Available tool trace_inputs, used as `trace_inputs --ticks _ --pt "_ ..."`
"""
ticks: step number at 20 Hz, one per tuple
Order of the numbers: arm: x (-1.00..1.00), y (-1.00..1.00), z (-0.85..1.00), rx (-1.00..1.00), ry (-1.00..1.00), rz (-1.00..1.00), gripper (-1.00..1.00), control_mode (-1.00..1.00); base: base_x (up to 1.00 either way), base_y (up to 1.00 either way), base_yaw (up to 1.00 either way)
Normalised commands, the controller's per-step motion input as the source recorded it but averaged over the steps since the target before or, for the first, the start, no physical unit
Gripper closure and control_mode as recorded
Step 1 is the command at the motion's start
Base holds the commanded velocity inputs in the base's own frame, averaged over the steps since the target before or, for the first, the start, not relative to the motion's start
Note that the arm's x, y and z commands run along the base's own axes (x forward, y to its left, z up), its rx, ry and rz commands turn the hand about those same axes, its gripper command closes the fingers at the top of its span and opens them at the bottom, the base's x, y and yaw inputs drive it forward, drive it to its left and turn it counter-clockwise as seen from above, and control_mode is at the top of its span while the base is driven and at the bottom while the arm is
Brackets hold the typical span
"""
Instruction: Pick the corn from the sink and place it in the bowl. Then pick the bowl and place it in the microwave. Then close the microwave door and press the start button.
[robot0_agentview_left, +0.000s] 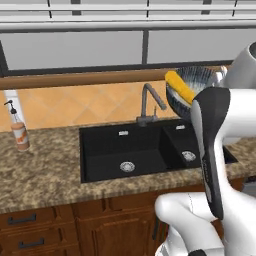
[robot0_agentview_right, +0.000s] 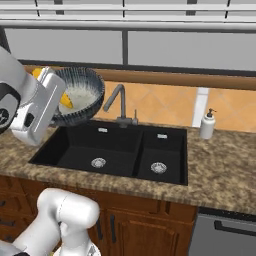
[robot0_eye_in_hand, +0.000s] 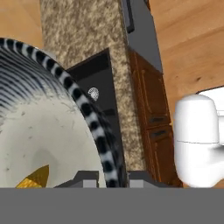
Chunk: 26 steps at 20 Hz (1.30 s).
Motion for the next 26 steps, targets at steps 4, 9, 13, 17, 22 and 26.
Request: trace_inputs --ticks 4,9,13,17,22,26 --pt "0.00 0.00 0.00 0.00 0.00 0.00 1.00 1.00 -1.00 -0.92 -0.13" --pt "0.00 0.00 0.00 0.00 0.00 0.00 1.00 1.00 -0.57 -0.40 -0.61" --pt "0.00 0.00 0.00 0.00 0.00 0.00 1.00 1.00 0.00 0.00 -1.00" --pt "0.00 0.00 0.00 0.00 0.00 0.00 1.00 1.00 0.00 0.00 -1.00" --pt "0.00 0.00 0.00 0.00 0.00 0.00 1.00 1.00 0.00 0.00 -1.00" --pt "0.00 0.00 0.00 0.00 0.00 0.00 1.00 1.00 0.19 -0.72 -0.67"
